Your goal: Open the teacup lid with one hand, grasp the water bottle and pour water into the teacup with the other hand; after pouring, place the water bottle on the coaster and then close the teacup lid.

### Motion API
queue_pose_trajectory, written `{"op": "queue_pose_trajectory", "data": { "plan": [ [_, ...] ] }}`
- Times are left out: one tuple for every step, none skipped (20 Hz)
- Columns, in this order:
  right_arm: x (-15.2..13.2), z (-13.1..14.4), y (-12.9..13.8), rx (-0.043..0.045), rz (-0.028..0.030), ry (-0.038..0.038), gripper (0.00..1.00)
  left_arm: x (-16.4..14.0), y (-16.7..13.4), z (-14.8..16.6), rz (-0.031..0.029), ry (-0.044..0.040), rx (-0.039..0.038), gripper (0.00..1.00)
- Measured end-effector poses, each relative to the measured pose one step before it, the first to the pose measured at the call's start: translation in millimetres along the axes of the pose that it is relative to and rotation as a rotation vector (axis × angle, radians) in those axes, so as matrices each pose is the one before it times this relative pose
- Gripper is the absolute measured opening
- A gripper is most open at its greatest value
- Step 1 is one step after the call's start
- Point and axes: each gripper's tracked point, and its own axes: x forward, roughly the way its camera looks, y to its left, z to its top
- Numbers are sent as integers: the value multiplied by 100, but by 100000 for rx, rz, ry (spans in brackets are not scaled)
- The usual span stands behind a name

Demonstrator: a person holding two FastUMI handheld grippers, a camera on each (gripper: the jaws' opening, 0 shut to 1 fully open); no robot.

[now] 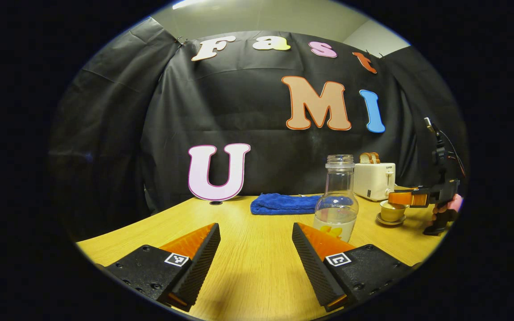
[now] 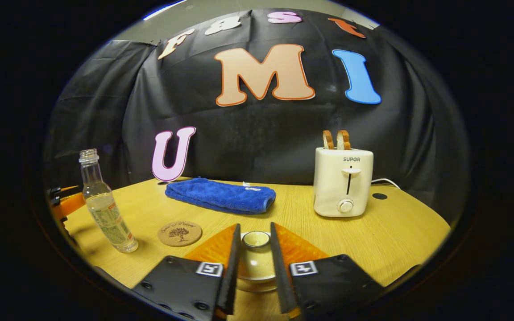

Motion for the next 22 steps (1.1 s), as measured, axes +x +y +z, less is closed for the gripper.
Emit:
{"op": "queue_pose_trajectory", "data": {
  "plan": [
    [-288, -126, -41, -570, -140, -55, 38, 22, 6, 41, -26, -27, 23, 95],
    [-144, 54, -72, -276, -462, 29, 38, -5, -5, -31, 7, 9, -22, 95],
    [222, -22, -64, -278, 71, -128, 35, -14, 30, 39, -15, -22, 2, 95],
    [-50, 7, 88, 77, 160, 75, 31, 10, -7, -38, -20, 1, -42, 95],
    [-22, -51, 2, 131, 89, 126, 32, 10, -57, 86, -26, -4, -21, 95],
    [-9, 5, -14, -158, 85, -176, 32, -29, 20, -66, -33, 23, -8, 95],
    [63, 132, -367, 366, -1835, -700, 32, -5, 52, 41, -37, 13, 7, 95],
    [-257, 285, -142, 301, -974, -1569, 25, 16, -67, -89, -43, -31, -4, 95],
    [-206, 398, -121, 351, -1176, -1947, 25, -5, -15, 35, 16, -43, -53, 95],
    [-247, 281, -180, 326, -1014, -2209, 25, -47, 83, 30, 5, -57, -4, 95],
    [-313, 390, -85, 159, -631, -2587, 25, 46, -56, 6, 2, -12, -19, 95],
    [-245, 477, 20, -177, -195, -2724, 25, 23, 13, -62, 11, 22, -5, 94],
    [-208, 316, 38, -172, 10, -2280, 25, -8, 11, 38, -3, -83, -29, 94],
    [-266, 17, -133, 315, -359, -431, 25, -13, 34, 21, -1, 23, -12, 95],
    [-291, -127, -30, 317, 226, -355, 25, 0, -70, 67, -117, -17, -4, 95],
    [-292, 50, -69, -155, -149, -123, 25, -24, -135, -77, -507, -43, -52, 95],
    [-405, -26, -153, -96, -251, 110, 25, -6, -163, -12, -711, 9, -6, 95],
    [-495, 198, -142, 118, -121, -516, 25, 27, -117, -18, -674, -54, -49, 94],
    [-486, 190, -203, -108, -516, -700, 25, 7, -126, 86, -725, -16, -62, 94],
    [-511, -38, -268, -37, -548, -9, 24, 5, -191, -55, -950, -52, -47, 95],
    [-550, -85, -281, 51, -552, -4, 24, 0, -219, 34, -1114, -37, -2, 95],
    [-547, 98, -297, -106, -760, -200, 24, -14, -345, -14, -1877, -87, -120, 95]
  ]
}}
